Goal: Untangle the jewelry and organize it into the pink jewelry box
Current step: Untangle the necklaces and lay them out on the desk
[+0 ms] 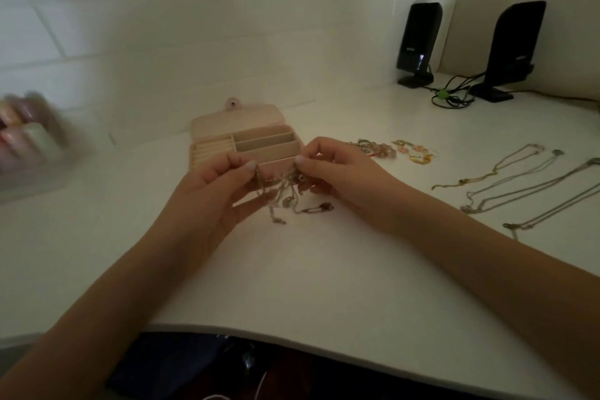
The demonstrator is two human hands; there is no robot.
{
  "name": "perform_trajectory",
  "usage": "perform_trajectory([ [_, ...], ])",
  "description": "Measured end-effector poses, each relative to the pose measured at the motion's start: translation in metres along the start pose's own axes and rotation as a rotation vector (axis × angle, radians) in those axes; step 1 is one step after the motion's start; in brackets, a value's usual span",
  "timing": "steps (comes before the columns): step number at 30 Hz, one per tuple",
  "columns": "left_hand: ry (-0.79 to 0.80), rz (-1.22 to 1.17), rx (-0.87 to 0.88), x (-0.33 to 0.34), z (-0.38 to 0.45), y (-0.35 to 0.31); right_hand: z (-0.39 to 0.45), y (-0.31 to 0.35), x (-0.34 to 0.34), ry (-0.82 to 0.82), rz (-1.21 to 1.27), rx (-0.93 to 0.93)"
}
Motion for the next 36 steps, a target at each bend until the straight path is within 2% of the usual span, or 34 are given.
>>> perform_trajectory([
  [3, -0.035, -0.031, -0.018, 0.001, 0.0, 0.001, 0.001, 0.001, -0.002, -0.089, 0.296, 0.116],
  [6, -0.103, 0.014, -0.015, 0.0, 0.0, 0.003, -0.001, 0.005, -0.005, -0.117, 0.448, 0.182],
  [10, -0.185, 0.222, 0.023, -0.006, -0.002, 0.004, -0.004, 0.01, -0.008, -0.126, 0.47, 0.207],
  [12, -0.17, 0.232, 0.016, -0.007, -0.003, 0.005, -0.005, 0.013, -0.009, -0.128, 0.437, 0.188],
  [17, -0.195, 0.279, 0.061, -0.005, -0.006, 0.004, -0.007, 0.019, -0.015, -0.11, 0.199, 0.065],
  [21, -0.188, 0.325, 0.177, -0.002, -0.006, -0.003, -0.013, 0.022, -0.011, -0.036, -0.412, -0.077],
  [23, -0.123, 0.309, 0.192, 0.001, -0.006, -0.007, -0.014, 0.021, -0.006, -0.014, -0.53, -0.106],
  [28, -0.001, 0.266, 0.191, 0.023, -0.002, -0.009, -0.017, 0.023, 0.006, 0.145, -0.292, -0.118],
  [31, -0.009, 0.236, 0.196, 0.031, 0.003, -0.007, -0.016, 0.024, 0.005, 0.075, -0.135, -0.137],
  [36, -0.013, 0.203, 0.149, 0.026, 0.007, -0.005, -0.014, 0.025, -0.005, -0.089, -0.04, -0.082],
])
Point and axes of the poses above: each hand's wrist, its own z-axis towards the middle knuckle, its own x-axis out of the palm, y = z × x, the point moved 2 cm from there along z, towards the middle knuckle, and after that the axes turned 11 degrees about -x, right-handed, at the moved point
